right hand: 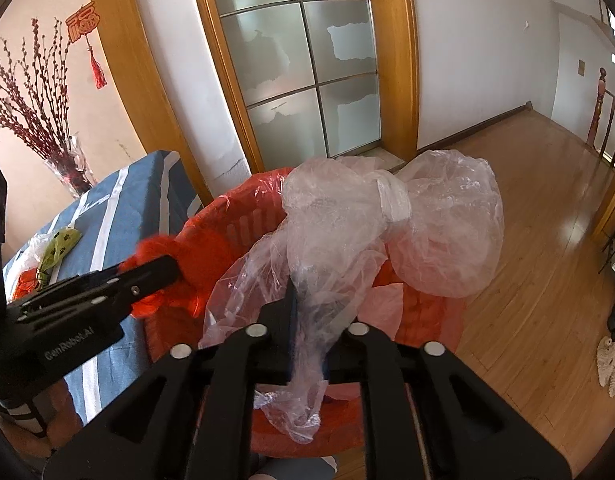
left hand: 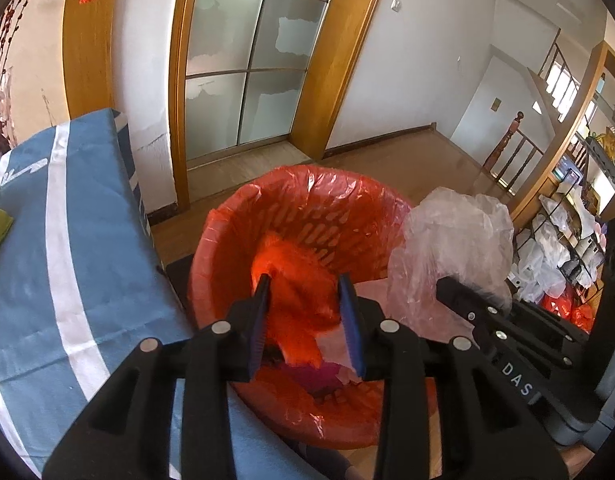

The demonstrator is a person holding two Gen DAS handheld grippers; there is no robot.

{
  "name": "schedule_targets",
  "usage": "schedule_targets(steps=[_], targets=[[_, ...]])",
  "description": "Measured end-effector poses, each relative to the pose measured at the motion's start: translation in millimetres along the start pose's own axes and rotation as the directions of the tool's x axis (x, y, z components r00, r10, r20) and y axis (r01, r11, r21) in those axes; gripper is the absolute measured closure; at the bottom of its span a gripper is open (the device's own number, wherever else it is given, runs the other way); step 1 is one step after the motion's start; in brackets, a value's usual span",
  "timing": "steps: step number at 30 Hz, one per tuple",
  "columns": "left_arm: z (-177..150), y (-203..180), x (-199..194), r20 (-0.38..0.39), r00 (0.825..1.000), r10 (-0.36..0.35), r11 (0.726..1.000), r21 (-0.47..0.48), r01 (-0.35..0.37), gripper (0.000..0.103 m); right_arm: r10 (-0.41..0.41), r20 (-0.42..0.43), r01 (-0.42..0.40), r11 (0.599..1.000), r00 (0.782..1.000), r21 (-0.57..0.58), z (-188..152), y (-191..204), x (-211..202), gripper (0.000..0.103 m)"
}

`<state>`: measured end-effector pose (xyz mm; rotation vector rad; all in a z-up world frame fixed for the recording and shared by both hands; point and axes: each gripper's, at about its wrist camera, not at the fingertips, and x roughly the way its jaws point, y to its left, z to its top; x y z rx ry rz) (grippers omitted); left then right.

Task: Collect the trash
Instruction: 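Carry both bags over the wastebasket and open both grippers to drop them, then return both grippers to the table toward the remaining bags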

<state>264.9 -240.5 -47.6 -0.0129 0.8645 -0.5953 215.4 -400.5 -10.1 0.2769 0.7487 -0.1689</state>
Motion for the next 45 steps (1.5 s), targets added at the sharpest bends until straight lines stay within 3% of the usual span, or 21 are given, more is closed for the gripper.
schedule_targets(steps=[2, 11, 22, 30, 34, 37, 40, 45], targets=[[-1, 2, 2, -0.009, 1.000, -0.005, 1.000, -0.004, 0.005, 0.065, 0.005, -0.001, -0.005, 1.000, 1.000, 0.009, -1, -3, 0, 0.078], [-8, 14, -6, -0.007, 1.000, 0.025, 0.999, -0.028, -0.025, 0.048, -0.008, 0.010, 0.008, 0.999, 1.000, 0.032, -3, -10, -5, 0.061], [-28, 54, -48, 0.027, 0.993, 0.116, 0.991, -0.071, -0.114, 0.038, 0.004, 0.031, -0.005, 1.000, 1.000, 0.006, -5, 4, -16, 0.057], [-50, 104, -95, 0.060, 0.967, 0.247, 0.965, -0.110, -0.239, 0.035, 0.059, 0.034, -0.057, 0.997, 0.998, -0.060, -8, 46, -20, 0.057], [-61, 128, -120, 0.072, 0.947, 0.313, 0.943, -0.141, -0.301, 0.035, 0.087, 0.027, -0.084, 0.992, 0.996, -0.096, -9, 69, -20, 0.057], [-72, 151, -146, 0.090, 0.917, 0.389, 0.914, -0.164, -0.371, 0.035, 0.115, 0.018, -0.112, 0.986, 0.993, -0.126, -11, 89, -19, 0.057], [-83, 183, -173, 0.093, 0.880, 0.466, 0.873, -0.212, -0.440, 0.035, 0.133, 0.011, -0.130, 0.980, 0.991, -0.152, -13, 106, -18, 0.057], [-102, 251, -219, 0.056, 0.802, 0.595, 0.767, -0.338, -0.546, 0.035, 0.168, -0.006, -0.166, 0.969, 0.986, -0.180, -17, 134, -14, 0.057]])
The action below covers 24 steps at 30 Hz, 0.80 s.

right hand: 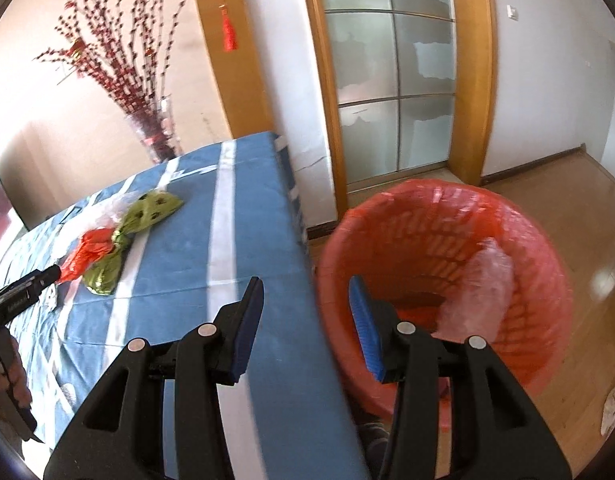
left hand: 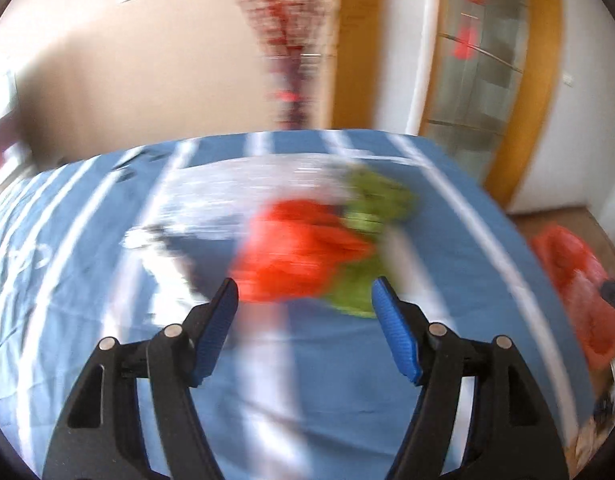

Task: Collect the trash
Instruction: 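Return both grippers to the table toward the remaining bags, then grasp the green paw-print bag with the right gripper while the left grasps the spotted bag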

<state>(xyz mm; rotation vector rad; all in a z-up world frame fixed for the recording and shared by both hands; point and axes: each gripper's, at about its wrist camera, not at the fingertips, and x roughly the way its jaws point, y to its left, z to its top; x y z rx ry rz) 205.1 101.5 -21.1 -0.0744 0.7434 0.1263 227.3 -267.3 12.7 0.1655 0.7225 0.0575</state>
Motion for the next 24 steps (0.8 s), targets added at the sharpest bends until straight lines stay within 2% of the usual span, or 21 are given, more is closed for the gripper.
schedule_targets(steps=[3, 7, 13, 16, 18, 19, 21, 24], targets=[[5, 48, 11, -0.026, 0.998, 0.061, 0.993, -0.100, -0.064, 0.035, 0.018, -0.012, -0.019, 1.000, 1.000, -0.019, 0, 17, 6, 0.057], [10, 86, 30, -0.072, 0.994, 0.078, 0.980, -0.176, -0.090, 0.036, 0.035, -0.025, -0.036, 0.998, 0.999, -0.042, -1, 37, 13, 0.057], [13, 97, 55, -0.127, 0.987, 0.098, 0.975, -0.187, -0.121, 0.043, 0.045, -0.044, -0.048, 0.996, 0.998, -0.077, 0, 63, 22, 0.057], [12, 99, 64, -0.155, 0.985, 0.076, 0.976, -0.189, -0.105, 0.047, 0.051, -0.055, -0.056, 0.994, 0.997, -0.089, 1, 74, 27, 0.057], [10, 98, 67, -0.154, 0.984, 0.088, 0.978, -0.174, -0.115, 0.051, 0.057, -0.063, -0.063, 0.993, 0.996, -0.098, 2, 85, 32, 0.057], [10, 97, 67, -0.151, 0.984, 0.095, 0.979, -0.164, -0.119, 0.055, 0.060, -0.066, -0.067, 0.993, 0.996, -0.101, 2, 88, 33, 0.057], [8, 99, 65, -0.144, 0.985, 0.091, 0.980, -0.165, -0.115, 0.071, 0.070, -0.073, -0.078, 0.991, 0.995, -0.111, 3, 98, 37, 0.057], [6, 108, 62, -0.140, 0.988, 0.066, 0.979, -0.182, -0.092, 0.083, 0.087, -0.081, -0.097, 0.988, 0.993, -0.122, 5, 114, 43, 0.057]])
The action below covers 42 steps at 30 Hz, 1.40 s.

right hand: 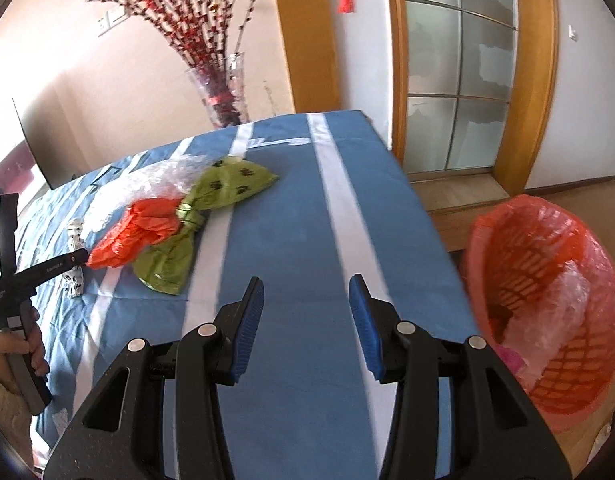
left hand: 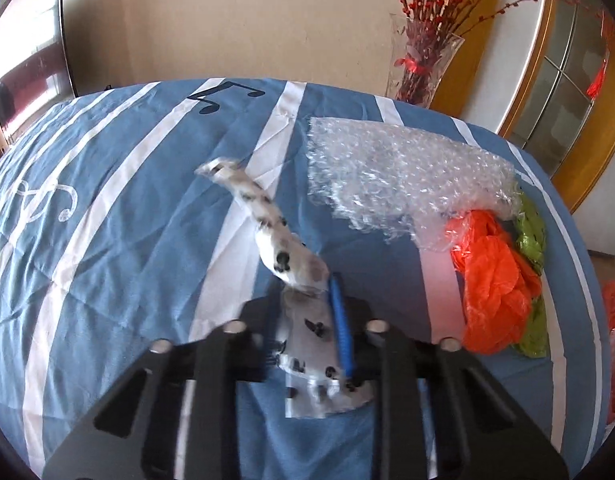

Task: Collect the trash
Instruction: 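Grasp the green paw-print bag with the right gripper while the left grasps the spotted bag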

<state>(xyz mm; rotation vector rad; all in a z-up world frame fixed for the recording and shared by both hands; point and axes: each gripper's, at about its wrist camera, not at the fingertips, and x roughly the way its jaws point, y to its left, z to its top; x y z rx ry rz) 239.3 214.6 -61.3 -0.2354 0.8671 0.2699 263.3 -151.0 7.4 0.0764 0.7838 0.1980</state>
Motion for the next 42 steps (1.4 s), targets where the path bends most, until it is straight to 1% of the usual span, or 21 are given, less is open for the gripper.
schedule_targets(steps=[6, 8, 11, 18, 22, 24, 26, 28, 31, 42], targets=[[-3, 20, -6, 0.005, 1.000, -0.014, 1.000, -0.013, 0.014, 0.085, 0.049, -0.023, -0.049, 0.999, 0.999, -0.004, 14, 33, 27, 0.058], [-4, 26, -8, 0.008, 1.000, -0.011, 1.000, -0.013, 0.011, 0.085, 0.063, -0.034, -0.063, 0.998, 0.997, 0.004, 20, 43, 39, 0.064], [-6, 32, -11, 0.013, 1.000, -0.002, 1.000, -0.008, 0.003, 0.085, 0.079, -0.051, -0.078, 0.997, 0.996, 0.026, 30, 57, 59, 0.066], [-8, 36, -11, 0.010, 1.000, -0.006, 1.000, -0.003, 0.006, 0.085, 0.071, -0.060, -0.069, 0.997, 0.996, 0.021, 52, 92, 91, 0.068], [-8, 35, -11, 0.008, 1.000, -0.009, 1.000, 0.004, 0.009, 0.085, 0.060, -0.102, -0.058, 0.998, 0.993, 0.025, 57, 104, 110, 0.068], [-7, 34, -11, 0.007, 1.000, -0.009, 1.000, 0.005, 0.009, 0.085, 0.045, -0.130, -0.044, 0.999, 0.991, 0.005, 55, 108, 118, 0.075], [-7, 35, -10, 0.006, 1.000, -0.011, 1.000, 0.004, 0.011, 0.085, 0.038, -0.143, -0.041, 0.999, 0.989, -0.015, 53, 109, 122, 0.083], [-7, 34, -10, 0.007, 1.000, -0.011, 1.000, 0.004, 0.011, 0.085, 0.028, -0.133, -0.032, 0.999, 0.991, -0.034, 50, 109, 119, 0.086], [-7, 33, -10, 0.010, 1.000, -0.008, 1.000, 0.008, 0.008, 0.085, 0.027, -0.133, -0.032, 0.999, 0.991, -0.030, 45, 101, 112, 0.088], [-16, 19, -22, 0.022, 1.000, -0.018, 0.999, 0.045, 0.017, 0.085, -0.014, -0.111, 0.013, 1.000, 0.994, -0.017, 28, 53, 77, 0.088]])
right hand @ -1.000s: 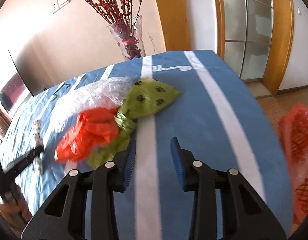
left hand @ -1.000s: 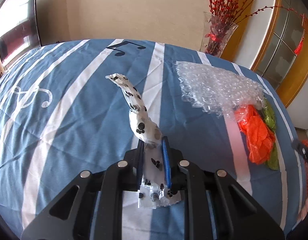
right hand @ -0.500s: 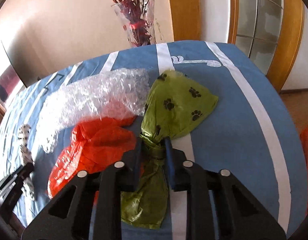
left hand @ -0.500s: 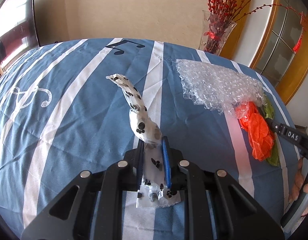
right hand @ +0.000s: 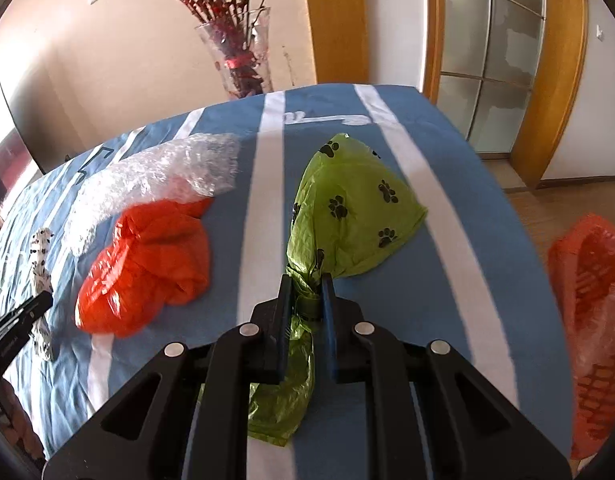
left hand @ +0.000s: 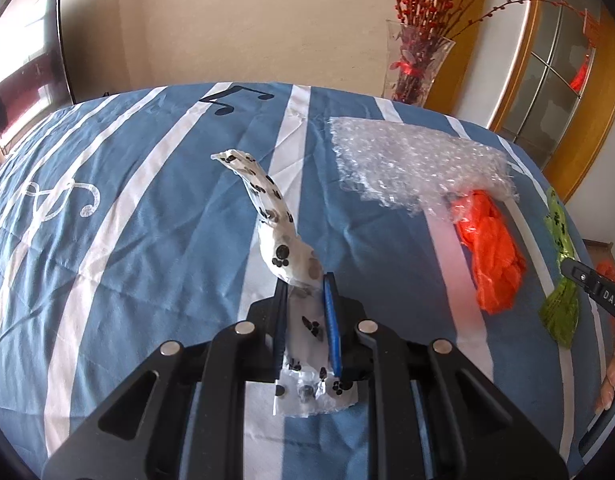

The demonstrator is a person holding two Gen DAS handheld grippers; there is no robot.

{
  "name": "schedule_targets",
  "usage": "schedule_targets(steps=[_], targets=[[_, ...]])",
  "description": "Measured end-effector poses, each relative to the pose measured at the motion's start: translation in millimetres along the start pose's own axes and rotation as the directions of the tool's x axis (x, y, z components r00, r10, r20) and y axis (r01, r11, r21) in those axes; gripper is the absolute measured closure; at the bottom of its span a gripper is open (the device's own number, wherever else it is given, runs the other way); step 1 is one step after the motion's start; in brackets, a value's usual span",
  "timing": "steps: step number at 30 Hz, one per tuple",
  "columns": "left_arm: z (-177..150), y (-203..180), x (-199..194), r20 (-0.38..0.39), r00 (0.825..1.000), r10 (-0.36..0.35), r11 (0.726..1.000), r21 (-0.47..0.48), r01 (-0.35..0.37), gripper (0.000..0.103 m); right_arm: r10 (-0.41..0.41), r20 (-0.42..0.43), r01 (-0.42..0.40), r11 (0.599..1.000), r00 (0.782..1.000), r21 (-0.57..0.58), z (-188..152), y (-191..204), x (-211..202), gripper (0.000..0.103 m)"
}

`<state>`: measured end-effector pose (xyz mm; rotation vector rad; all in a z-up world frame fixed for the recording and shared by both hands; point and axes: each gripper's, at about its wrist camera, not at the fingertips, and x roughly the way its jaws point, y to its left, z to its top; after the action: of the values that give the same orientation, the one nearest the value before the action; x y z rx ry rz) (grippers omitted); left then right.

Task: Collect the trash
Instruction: 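Grasp the green paw-print bag with the right gripper while the left grasps the spotted bag, then carry the green bag in the right gripper over the wastebasket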

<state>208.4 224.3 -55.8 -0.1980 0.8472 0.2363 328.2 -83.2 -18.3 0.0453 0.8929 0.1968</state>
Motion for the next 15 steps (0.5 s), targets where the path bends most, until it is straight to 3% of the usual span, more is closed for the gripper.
schedule_targets(steps=[15], targets=[[-2, -43, -39, 0.057, 0.997, -0.043, 0.997, 0.072, 0.039, 0.085, -0.007, 0.046, 0.008, 1.000, 0.999, -0.010, -23, -29, -47, 0.088]])
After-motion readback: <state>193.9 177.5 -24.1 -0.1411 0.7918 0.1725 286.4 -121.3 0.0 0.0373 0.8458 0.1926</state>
